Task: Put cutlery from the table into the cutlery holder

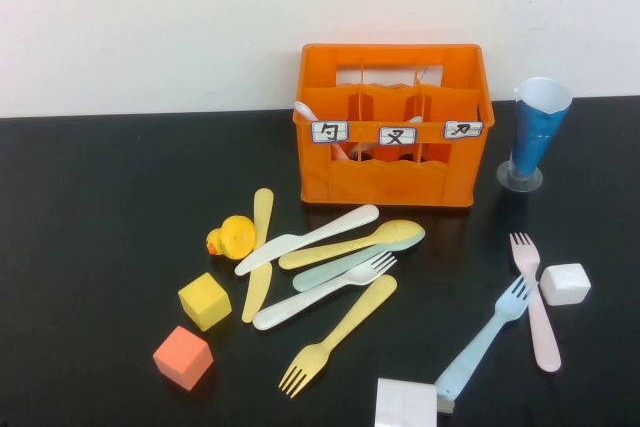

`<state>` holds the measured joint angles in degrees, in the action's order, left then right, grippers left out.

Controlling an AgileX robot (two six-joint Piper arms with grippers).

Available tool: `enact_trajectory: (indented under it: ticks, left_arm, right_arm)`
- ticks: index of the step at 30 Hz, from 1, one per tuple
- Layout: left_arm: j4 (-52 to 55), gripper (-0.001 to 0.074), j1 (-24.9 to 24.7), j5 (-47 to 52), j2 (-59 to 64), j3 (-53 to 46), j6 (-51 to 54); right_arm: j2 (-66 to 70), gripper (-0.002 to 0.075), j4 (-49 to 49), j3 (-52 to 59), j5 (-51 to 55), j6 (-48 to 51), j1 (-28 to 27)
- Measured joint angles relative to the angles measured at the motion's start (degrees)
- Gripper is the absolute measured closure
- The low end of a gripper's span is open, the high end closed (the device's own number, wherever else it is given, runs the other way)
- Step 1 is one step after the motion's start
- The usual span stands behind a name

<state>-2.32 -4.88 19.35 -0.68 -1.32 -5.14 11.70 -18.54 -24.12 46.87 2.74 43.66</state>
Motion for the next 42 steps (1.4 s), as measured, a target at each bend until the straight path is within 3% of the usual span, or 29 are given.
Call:
enact_trajectory:
  ticks: [21, 26, 29, 37, 42]
  left_arm:
    - [-0.4, 0.0736, 0.0, 0.0, 0.0, 0.0, 0.2]
    - [-0.4, 0.0736, 0.0, 0.0, 0.0, 0.0, 0.2]
    - [-0.5, 0.0736, 0.0, 0.0, 0.0, 0.0, 0.2]
    - [-0.6, 0.0736, 0.0, 0.0, -0.1, 0.0, 0.2]
    - [-0.6, 0.0736, 0.0, 0.0, -0.1, 0.0, 0.2]
  right_arm:
    - [0.0, 0.0729, 0.0, 0.0, 0.0, 0.0, 0.0]
    - [-6.4, 0.0729, 0.0, 0.6, -1.1, 0.5, -0.5]
    - [-11.8, 0.0729, -2.0, 1.1, -3.5, 2.0, -4.6]
    - [-12.6, 0.0729, -3.3, 6.5, -13.8, 1.6, -26.9]
    - [-12.6, 0.0729, -2.8, 10.9, -21.5, 1.6, -36.5]
